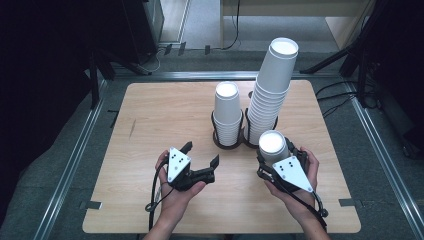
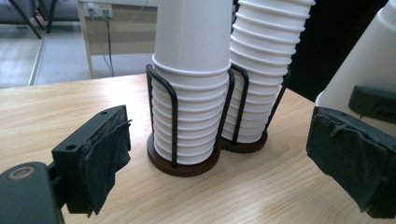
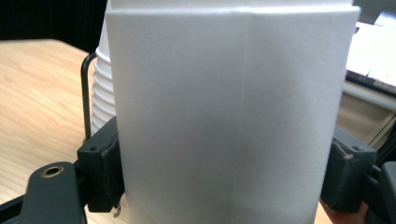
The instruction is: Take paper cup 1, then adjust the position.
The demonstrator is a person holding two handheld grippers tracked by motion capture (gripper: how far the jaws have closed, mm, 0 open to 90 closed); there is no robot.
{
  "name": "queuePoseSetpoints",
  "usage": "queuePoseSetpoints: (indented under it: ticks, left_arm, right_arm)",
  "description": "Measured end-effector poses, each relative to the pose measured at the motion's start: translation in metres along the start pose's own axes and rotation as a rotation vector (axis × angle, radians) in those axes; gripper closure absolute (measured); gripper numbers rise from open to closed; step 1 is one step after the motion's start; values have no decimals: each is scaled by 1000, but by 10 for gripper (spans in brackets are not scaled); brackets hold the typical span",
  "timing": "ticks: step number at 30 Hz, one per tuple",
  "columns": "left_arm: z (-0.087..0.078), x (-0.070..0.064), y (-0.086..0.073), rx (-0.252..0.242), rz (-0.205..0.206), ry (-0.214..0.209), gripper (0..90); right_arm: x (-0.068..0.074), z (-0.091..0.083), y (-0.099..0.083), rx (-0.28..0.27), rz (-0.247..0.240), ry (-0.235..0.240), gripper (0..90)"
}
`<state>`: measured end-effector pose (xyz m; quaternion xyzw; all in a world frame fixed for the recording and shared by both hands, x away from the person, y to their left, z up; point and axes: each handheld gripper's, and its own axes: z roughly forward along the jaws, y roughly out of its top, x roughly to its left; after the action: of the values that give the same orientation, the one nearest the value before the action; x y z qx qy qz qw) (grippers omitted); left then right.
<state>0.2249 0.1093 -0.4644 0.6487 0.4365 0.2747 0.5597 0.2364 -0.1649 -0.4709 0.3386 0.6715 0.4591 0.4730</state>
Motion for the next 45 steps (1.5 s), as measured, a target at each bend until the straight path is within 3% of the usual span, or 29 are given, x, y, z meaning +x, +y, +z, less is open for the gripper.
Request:
queuePoseSetpoints:
  ticks: [1,5,6,7,8,11,16,19,21,22,23,33,37,45]
  left_arm:
    - [-1,-1,1,1,0,-12,66]
    - [-1,-3,1,13,2,-35,66]
    - [-1,-3,1,13,2,-35,66]
    - [0,-3,2,15,-2,-55,66]
    - [0,-3,2,15,-2,-55,66]
    - [0,-7,5,18,10,-104,67]
    - [-2,-11,9,20,26,-144,67]
    - [-2,-12,9,22,20,-157,67]
    - [-2,-13,10,29,18,-171,67]
    - [-2,-13,10,29,18,-171,67]
    - [-1,-13,10,35,19,-184,67]
    - [0,-19,9,52,54,-244,67]
    - [0,-24,8,61,81,-290,67]
    - [1,-30,6,74,125,-334,67]
  right_arm:
    - [3,0,-1,0,-47,-7,185]
    - [11,2,-3,-4,-140,-11,185]
    - [11,2,-3,-4,-140,-11,185]
    - [16,2,-5,-6,-198,-14,184]
    - [16,2,-5,-6,-198,-14,184]
    - [26,3,-8,-8,-285,-16,183]
    - [34,4,-14,-16,-368,-24,182]
    - [36,4,-15,-20,-392,-26,183]
    - [40,3,-16,-38,-440,-37,184]
    - [40,3,-16,-38,-440,-37,184]
    - [43,2,-16,-53,-477,-50,185]
    - [50,-1,-19,-109,-584,-78,194]
    - [55,-3,-21,-136,-627,-74,198]
    - [53,-6,-15,-167,-610,-70,203]
